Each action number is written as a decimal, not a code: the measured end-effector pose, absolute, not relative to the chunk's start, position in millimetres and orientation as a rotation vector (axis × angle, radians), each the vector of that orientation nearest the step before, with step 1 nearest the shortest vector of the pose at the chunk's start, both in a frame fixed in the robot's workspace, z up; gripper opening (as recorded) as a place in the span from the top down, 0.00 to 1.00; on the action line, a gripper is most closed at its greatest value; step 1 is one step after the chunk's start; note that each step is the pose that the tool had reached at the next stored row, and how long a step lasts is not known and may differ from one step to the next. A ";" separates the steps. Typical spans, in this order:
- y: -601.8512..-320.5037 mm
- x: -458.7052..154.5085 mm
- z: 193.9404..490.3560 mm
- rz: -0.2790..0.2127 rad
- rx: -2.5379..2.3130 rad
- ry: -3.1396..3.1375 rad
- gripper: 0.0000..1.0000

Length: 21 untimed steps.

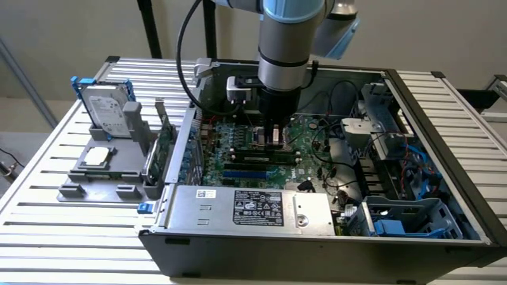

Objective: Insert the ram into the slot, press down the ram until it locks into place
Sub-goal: 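Press down the ram until it locks into place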

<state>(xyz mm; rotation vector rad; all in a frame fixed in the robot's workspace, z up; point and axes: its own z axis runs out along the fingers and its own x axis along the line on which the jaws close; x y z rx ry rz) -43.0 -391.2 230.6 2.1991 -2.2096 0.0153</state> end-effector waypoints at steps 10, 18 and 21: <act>-391.4 -42.7 264.2 0.011 2.195 -2.205 0.89; -391.5 -42.7 264.3 0.011 2.195 -2.205 0.89; -391.5 -42.7 264.3 0.011 2.195 -2.205 0.89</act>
